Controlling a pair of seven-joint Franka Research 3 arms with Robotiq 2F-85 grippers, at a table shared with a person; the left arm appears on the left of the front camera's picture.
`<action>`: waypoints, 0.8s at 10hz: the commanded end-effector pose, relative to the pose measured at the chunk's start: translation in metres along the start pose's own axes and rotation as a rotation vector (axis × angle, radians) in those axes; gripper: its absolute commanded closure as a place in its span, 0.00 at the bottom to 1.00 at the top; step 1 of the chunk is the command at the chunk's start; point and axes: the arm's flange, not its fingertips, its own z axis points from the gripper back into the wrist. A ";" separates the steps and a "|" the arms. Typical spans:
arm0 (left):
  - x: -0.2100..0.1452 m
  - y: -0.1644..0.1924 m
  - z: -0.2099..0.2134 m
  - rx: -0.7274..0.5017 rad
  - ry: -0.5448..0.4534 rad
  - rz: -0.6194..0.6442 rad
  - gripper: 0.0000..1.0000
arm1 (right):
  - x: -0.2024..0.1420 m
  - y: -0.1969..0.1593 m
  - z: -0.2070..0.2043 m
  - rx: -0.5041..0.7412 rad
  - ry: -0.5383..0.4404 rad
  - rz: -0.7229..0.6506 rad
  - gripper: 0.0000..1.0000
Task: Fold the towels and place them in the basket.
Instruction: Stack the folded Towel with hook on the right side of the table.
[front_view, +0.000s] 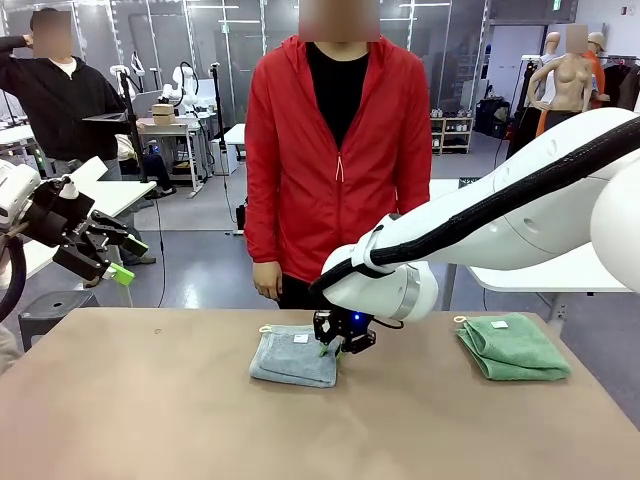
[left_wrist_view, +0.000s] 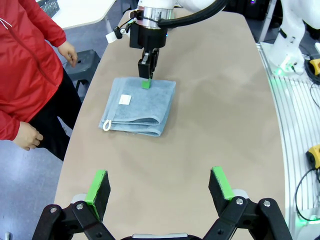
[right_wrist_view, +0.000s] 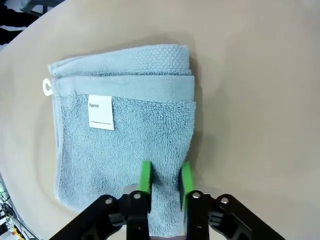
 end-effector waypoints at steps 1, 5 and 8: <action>0.001 -0.003 0.000 0.016 0.000 -0.002 0.00 | 0.002 -0.003 -0.001 0.043 0.007 0.022 0.96; 0.001 -0.003 0.000 0.016 0.000 -0.002 0.00 | 0.000 0.003 0.000 0.004 0.000 0.009 1.00; 0.001 -0.003 0.000 0.016 0.000 -0.002 0.00 | 0.000 0.003 0.000 0.004 0.000 0.009 1.00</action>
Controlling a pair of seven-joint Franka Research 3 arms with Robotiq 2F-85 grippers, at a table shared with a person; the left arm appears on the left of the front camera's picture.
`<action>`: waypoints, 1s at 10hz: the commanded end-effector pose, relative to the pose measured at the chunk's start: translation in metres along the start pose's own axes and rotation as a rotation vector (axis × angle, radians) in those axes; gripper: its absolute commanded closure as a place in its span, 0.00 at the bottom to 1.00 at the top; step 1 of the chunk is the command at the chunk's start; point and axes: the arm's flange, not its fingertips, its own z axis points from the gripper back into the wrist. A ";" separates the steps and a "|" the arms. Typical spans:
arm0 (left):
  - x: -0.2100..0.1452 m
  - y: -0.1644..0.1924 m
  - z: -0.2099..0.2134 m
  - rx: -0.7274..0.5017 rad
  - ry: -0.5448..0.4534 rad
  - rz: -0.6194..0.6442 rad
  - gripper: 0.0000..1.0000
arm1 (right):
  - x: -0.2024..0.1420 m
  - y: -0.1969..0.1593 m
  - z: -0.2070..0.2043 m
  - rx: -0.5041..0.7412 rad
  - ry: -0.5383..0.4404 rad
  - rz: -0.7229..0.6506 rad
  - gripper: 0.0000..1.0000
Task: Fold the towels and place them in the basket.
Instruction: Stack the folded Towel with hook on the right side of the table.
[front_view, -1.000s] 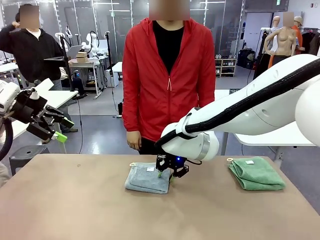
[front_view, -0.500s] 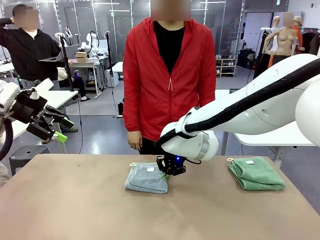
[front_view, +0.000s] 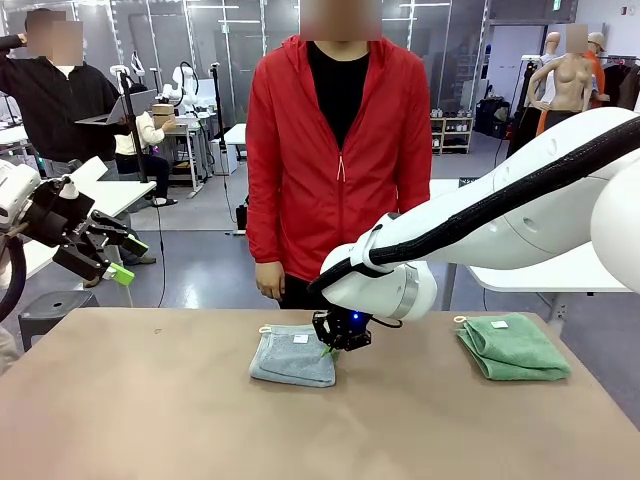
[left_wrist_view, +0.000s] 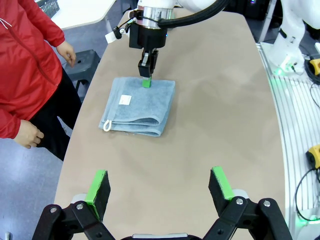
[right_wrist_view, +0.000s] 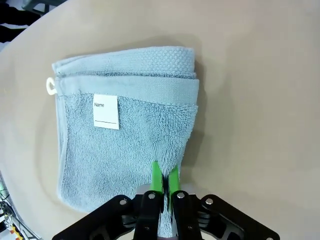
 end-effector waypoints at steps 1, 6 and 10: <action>0.001 -0.003 0.000 0.016 0.000 -0.002 0.00 | 0.000 0.000 0.000 0.001 0.002 -0.003 1.00; 0.001 -0.003 0.000 0.016 0.000 -0.002 0.00 | 0.020 -0.010 0.105 -0.043 0.014 0.159 0.95; 0.001 -0.003 0.000 0.016 0.000 -0.002 0.00 | 0.055 -0.042 0.213 -0.109 0.058 0.245 0.95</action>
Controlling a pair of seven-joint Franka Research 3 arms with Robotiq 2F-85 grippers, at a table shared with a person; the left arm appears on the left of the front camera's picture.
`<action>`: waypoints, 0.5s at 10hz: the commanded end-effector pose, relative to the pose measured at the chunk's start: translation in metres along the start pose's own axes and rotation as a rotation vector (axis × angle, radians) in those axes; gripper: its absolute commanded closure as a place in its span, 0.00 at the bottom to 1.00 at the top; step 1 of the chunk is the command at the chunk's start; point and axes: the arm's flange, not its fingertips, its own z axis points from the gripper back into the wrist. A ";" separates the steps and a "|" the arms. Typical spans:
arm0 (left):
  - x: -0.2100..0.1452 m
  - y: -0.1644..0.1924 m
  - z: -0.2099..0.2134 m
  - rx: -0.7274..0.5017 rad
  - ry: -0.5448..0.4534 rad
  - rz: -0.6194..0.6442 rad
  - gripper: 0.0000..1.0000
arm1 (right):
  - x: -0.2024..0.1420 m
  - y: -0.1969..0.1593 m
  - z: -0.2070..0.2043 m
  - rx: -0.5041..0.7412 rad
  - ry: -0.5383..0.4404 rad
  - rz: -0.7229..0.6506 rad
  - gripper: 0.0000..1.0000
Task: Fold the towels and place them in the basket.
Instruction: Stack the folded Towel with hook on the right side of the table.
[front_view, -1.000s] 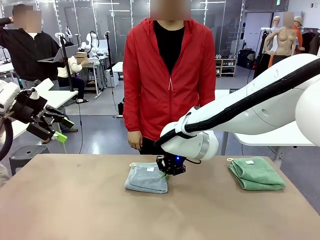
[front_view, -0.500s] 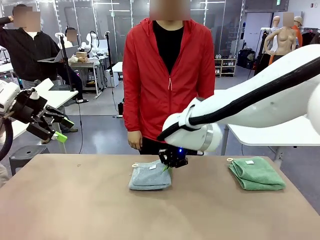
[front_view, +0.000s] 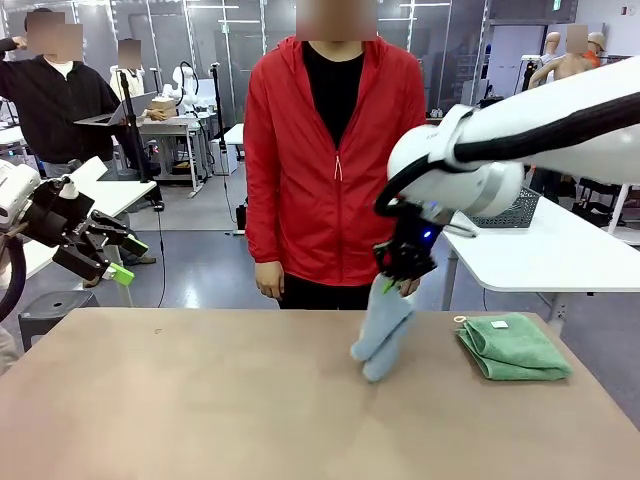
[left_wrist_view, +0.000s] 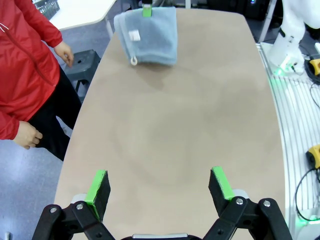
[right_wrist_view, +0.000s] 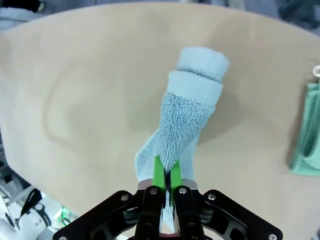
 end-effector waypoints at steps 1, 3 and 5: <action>0.001 -0.003 0.000 0.016 0.000 -0.002 0.00 | 0.016 -0.019 0.029 -0.063 0.041 0.045 0.95; 0.001 -0.003 0.000 0.016 0.000 -0.002 0.00 | 0.032 -0.048 0.053 -0.115 0.115 0.123 0.95; 0.001 -0.003 0.000 0.016 0.000 -0.002 0.00 | 0.048 -0.079 0.071 -0.129 0.192 0.134 0.95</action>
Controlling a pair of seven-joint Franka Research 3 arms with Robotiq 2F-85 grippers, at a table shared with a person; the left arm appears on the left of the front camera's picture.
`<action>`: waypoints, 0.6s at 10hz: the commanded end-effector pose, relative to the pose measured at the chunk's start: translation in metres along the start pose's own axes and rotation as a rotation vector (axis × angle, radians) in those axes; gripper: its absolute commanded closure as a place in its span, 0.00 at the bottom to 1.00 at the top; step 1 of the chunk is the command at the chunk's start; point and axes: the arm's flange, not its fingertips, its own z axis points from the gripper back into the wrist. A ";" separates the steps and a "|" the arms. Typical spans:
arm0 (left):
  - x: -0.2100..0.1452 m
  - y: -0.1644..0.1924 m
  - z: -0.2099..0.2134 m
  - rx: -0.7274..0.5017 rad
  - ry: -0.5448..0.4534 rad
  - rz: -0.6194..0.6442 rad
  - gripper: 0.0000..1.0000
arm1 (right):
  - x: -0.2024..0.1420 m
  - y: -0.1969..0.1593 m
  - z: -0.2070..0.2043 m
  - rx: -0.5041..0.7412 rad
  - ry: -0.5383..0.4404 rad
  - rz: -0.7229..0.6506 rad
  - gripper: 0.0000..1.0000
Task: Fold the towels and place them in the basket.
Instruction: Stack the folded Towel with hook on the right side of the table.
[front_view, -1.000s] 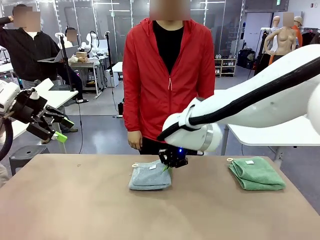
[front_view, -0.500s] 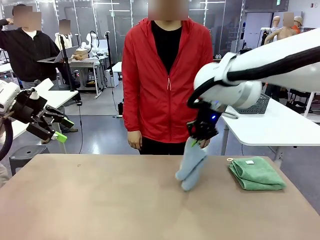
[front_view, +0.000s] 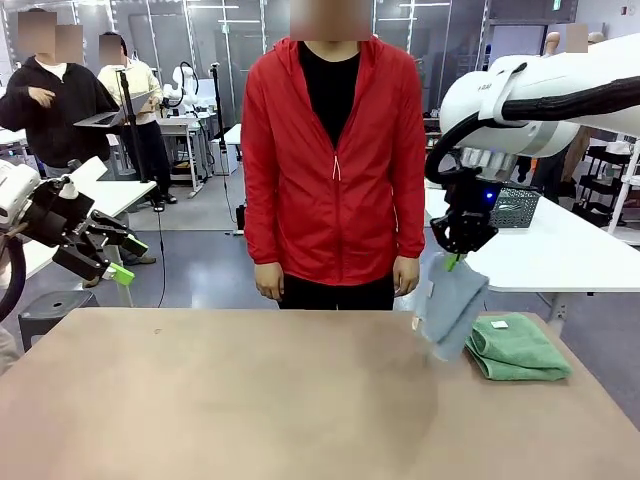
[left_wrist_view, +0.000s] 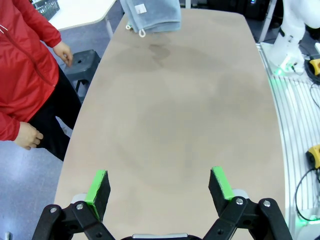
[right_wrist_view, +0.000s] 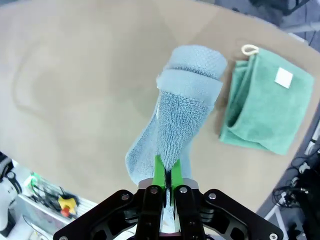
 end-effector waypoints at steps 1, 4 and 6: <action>0.001 -0.003 0.000 0.016 0.000 -0.002 0.00 | 0.021 -0.023 0.015 -0.008 0.045 0.011 0.95; 0.001 -0.003 0.000 0.016 0.000 -0.002 0.00 | 0.010 -0.028 0.008 -0.001 0.040 -0.012 0.95; 0.001 -0.003 0.000 0.016 0.000 -0.002 0.00 | 0.010 -0.028 0.008 -0.001 0.040 -0.012 0.95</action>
